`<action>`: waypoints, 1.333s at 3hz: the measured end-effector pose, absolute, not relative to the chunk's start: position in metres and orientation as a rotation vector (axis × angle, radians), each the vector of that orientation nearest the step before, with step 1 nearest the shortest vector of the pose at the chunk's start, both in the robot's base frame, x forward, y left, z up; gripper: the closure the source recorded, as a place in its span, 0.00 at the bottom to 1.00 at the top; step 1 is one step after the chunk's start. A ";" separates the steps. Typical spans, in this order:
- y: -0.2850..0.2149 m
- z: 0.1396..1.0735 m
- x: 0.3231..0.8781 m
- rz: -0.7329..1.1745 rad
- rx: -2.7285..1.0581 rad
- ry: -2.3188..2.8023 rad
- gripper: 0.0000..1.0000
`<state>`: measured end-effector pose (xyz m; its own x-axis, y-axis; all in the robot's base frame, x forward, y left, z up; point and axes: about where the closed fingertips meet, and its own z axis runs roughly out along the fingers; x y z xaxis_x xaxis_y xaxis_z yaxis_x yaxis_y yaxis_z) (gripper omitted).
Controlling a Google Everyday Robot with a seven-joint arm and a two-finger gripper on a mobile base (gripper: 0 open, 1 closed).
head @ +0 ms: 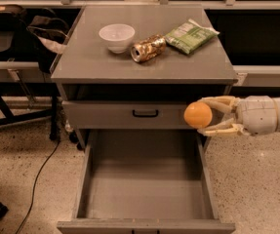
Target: Pick orange from middle drawer and place on counter
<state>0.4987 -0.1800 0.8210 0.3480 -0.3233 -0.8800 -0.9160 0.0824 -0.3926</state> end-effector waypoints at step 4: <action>-0.178 0.839 0.551 0.496 -1.247 1.257 1.00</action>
Offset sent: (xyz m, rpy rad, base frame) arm 0.0107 0.0006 0.0002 0.0550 -0.0205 -0.1237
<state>0.5513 -0.1782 0.8394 0.3172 -0.3264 -0.8904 -0.8463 0.3263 -0.4210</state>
